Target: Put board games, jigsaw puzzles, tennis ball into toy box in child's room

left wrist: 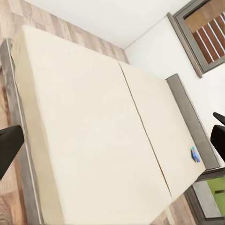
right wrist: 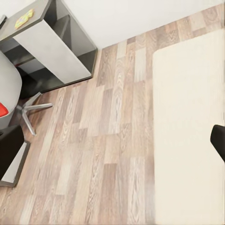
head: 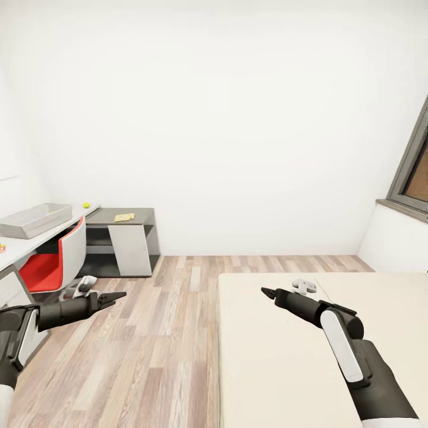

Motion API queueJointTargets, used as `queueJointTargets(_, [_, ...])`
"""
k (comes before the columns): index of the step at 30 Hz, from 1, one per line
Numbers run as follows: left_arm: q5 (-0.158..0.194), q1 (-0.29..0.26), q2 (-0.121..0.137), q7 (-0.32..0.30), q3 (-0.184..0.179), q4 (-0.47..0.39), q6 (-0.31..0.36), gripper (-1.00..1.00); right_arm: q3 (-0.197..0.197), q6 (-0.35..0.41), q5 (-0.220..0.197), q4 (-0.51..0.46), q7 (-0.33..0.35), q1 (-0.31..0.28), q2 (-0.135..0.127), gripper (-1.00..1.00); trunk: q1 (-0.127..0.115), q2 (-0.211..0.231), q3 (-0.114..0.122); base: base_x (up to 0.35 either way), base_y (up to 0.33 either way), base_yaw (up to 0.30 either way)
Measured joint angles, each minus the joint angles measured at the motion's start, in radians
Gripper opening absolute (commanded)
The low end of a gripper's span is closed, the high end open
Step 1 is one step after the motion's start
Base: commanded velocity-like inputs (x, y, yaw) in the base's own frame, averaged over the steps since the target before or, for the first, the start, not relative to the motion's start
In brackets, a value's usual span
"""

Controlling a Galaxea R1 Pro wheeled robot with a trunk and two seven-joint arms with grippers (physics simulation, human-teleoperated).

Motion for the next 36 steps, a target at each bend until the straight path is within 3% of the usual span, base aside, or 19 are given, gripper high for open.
queueJointTargets(36, [0.0,0.0,0.0,0.0,0.0,0.0,0.0,1.0,0.0,0.001,0.001,0.0,0.001,0.0,-0.001,1.0,0.0,0.0,0.0,0.0,-0.217,0.0])
